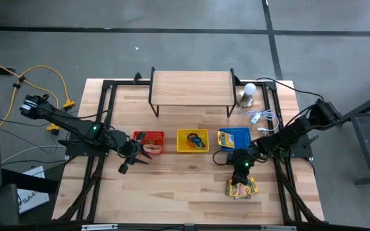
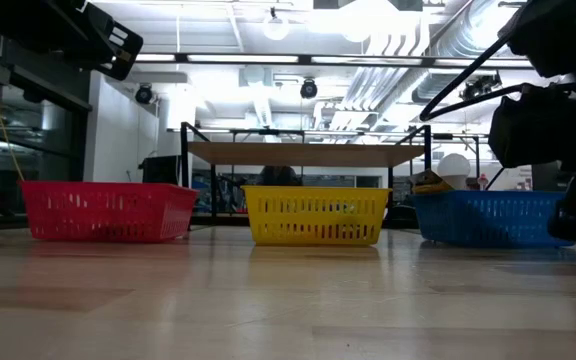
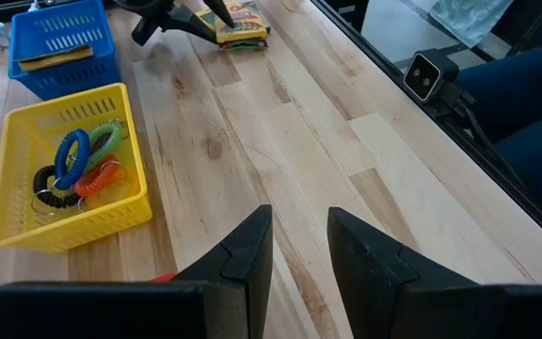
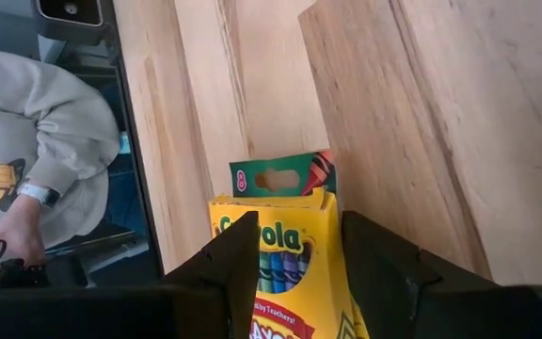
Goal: Pick & Place Office Desk Supplies
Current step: Put the box of crayons into the blue bin
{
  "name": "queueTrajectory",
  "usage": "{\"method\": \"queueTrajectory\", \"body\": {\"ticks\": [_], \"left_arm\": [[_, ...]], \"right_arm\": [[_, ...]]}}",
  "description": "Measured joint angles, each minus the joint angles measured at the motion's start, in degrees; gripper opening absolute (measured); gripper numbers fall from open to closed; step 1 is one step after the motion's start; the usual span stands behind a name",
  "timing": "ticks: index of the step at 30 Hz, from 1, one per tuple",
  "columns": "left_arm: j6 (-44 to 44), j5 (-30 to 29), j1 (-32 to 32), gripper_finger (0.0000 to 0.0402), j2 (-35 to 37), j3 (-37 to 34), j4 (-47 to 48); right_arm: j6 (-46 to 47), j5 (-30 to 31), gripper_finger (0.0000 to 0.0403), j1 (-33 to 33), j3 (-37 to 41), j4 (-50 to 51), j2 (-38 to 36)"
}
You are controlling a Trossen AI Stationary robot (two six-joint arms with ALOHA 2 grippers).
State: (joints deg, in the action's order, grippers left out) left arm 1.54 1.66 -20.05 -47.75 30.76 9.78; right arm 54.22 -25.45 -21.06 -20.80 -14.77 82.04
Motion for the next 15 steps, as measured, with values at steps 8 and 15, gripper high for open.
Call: {"method": "queueTrajectory", "body": {"ticks": [8, 15], "left_arm": [[0.0, 0.0, 0.0, 0.01, 0.0, 0.0, 0.0], [0.0, 0.0, 0.0, 0.01, 0.0, 0.0, 0.0]], "right_arm": [[-0.5, 0.0, 0.014, 0.0, 0.0, -0.4, 0.0], [-2.0, 0.0, 0.0103, 0.0, 0.0, -0.4, 0.0]]}}
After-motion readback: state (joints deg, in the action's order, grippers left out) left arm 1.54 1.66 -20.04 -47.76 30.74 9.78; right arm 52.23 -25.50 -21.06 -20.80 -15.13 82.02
